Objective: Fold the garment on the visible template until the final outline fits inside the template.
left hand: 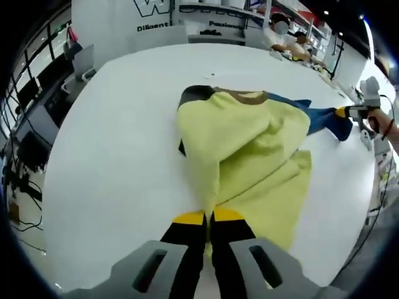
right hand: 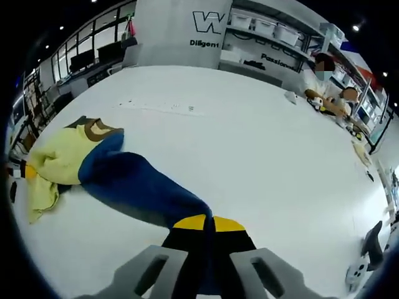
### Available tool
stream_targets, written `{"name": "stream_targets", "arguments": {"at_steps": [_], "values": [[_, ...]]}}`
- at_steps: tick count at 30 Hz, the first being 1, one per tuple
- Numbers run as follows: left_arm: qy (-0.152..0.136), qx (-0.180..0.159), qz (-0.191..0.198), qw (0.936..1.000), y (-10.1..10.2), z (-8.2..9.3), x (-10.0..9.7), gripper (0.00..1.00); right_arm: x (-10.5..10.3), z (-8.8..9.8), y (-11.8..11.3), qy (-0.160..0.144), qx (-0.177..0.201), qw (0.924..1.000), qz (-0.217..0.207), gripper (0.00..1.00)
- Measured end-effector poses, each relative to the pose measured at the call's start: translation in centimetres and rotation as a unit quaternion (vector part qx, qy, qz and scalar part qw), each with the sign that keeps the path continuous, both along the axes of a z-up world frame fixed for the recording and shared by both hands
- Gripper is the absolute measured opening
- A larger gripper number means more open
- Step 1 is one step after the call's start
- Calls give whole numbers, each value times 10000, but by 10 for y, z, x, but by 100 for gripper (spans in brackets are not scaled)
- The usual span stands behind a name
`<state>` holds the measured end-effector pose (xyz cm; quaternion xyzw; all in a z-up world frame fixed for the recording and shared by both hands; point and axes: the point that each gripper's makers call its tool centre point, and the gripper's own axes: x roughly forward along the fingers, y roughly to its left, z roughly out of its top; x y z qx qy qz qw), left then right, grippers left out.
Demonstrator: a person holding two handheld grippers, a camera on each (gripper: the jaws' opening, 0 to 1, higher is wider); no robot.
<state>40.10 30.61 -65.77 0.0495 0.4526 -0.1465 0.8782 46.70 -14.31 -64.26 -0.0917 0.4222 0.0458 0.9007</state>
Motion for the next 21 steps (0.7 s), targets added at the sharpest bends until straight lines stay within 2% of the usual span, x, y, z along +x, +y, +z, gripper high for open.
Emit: {"name": "stream_targets", "arguments": {"at_steps": [2, 3, 5, 6, 7, 9, 11, 14, 18, 21], "values": [[-72, 51, -64, 9999, 0, 0, 0, 4, -2, -3, 3, 89, -28, 9999, 97, 0], [-3, 97, -3, 10000, 2, -1, -1, 5, -3, -3, 4, 85, -45, 9999, 96, 0], [-119, -42, 255, 9996, 5, 1, 2, 7, -3, -2, 5, 74, -75, 9999, 92, 0], [-65, -196, 345, 9992, 4, 2, 1, 8, -3, 2, 5, 4, -89, 9999, 88, 0], [-34, -274, 312, 9991, 5, 4, -1, 11, -2, 4, 6, -43, -92, 9999, 110, 0], [-292, -244, 302, 9988, 7, 14, 4, 20, -2, 9, 8, -108, -41, 9999, 109, 7], [-370, -241, 244, 9987, 7, 22, 6, 29, 1, 17, 13, -266, 19, 9995, 150, 15], [-730, -283, 211, 9967, 7, 34, 19, 35, 4, 26, 28, -404, 92, 9982, 424, 19], [-791, -308, 220, 9961, 7, 36, 31, 34, 10, 36, 66, -647, 327, 9922, 1011, 24], [-812, -193, 166, 9964, 5, 31, 42, 34, 13, 33, 95, -736, 282, 9847, 1555, 28]]}}
